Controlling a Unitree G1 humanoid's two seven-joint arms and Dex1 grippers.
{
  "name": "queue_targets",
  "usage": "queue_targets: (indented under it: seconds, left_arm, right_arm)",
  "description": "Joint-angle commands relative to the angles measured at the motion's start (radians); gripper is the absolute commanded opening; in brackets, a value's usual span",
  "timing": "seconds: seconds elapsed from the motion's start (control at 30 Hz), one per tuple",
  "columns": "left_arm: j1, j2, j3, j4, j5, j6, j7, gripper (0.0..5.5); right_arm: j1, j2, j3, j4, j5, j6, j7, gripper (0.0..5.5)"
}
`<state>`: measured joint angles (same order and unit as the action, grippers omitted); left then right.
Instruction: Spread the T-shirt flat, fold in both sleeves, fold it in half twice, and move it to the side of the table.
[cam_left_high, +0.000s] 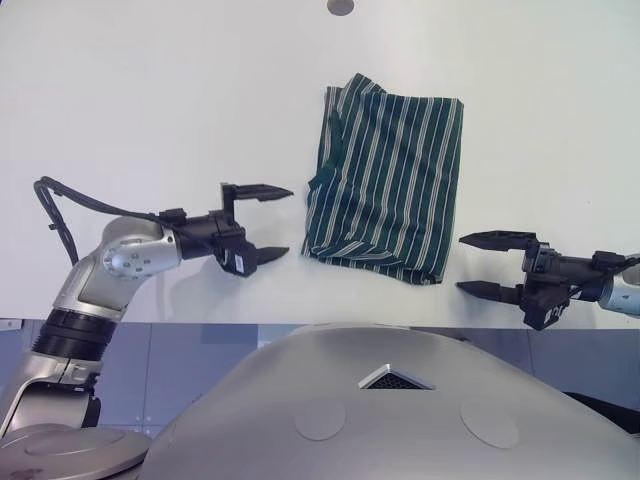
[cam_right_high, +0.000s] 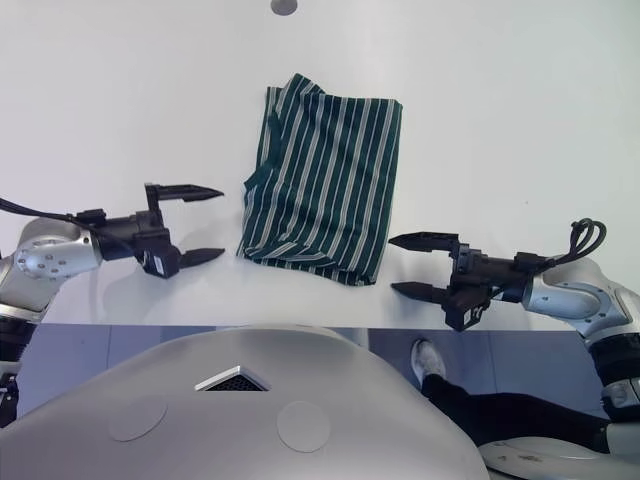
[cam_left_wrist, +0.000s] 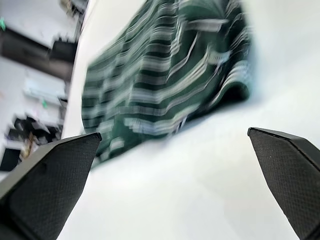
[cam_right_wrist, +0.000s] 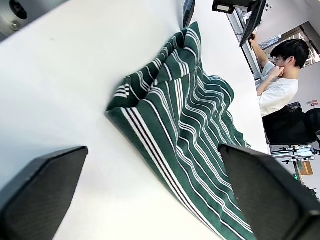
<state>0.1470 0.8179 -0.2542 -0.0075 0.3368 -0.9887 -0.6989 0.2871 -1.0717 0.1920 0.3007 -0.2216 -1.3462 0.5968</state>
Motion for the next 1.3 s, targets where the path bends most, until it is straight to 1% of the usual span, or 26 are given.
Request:
queue_targets:
  seconds: [0.03,0.13,0.23,0.37,0.53,0.63,0.73,0.83,1.0,1.1,1.3]
  left_arm:
    - [-0.002,-0.041,-0.049,0.134,0.238,-0.193,0.103,5.40]
    - [-0.039,-0.089,-0.069,0.194,0.361,-0.210,0.190,5.40]
    - [-0.084,-0.108,-0.093,0.248,0.445,-0.169,0.245,5.40]
    - [-0.110,-0.065,-0.159,0.303,0.475,-0.122,0.222,5.40]
    - [-0.119,-0.021,-0.222,0.332,0.475,-0.118,0.199,5.40]
    - [-0.121,-0.014,-0.252,0.338,0.470,-0.101,0.187,4.77]
    - [-0.121,-0.012,-0.276,0.344,0.459,-0.087,0.182,4.09]
    - [-0.119,-0.008,-0.289,0.353,0.453,-0.073,0.185,3.64]
    - [-0.132,-0.020,-0.307,0.357,0.453,-0.040,0.200,2.51]
    - [-0.142,-0.025,-0.317,0.357,0.453,-0.019,0.205,1.98]
    - [-0.149,-0.021,-0.331,0.366,0.445,0.006,0.196,1.50]
  right_arm:
    - [0.021,0.038,0.012,-0.001,-0.109,0.014,-0.004,4.87]
    - [0.024,0.085,0.012,-0.014,-0.160,0.034,-0.030,4.87]
    - [0.024,0.092,0.022,-0.043,-0.154,0.068,-0.038,4.87]
    - [0.000,0.056,0.050,-0.112,-0.079,0.138,-0.018,4.87]
    - [0.010,0.040,0.060,-0.192,-0.023,0.226,-0.006,4.87]
    - [0.025,0.035,0.057,-0.206,-0.025,0.232,-0.003,4.90]
    - [0.034,0.047,0.064,-0.198,-0.050,0.223,-0.010,4.24]
    - [0.027,0.044,0.075,-0.202,-0.044,0.240,0.003,3.80]
    - [0.017,0.049,0.098,-0.241,0.017,0.355,0.048,2.75]
    - [0.009,0.048,0.113,-0.267,0.034,0.391,0.076,2.24]
    - [-0.003,0.048,0.121,-0.323,0.080,0.468,0.130,1.18]
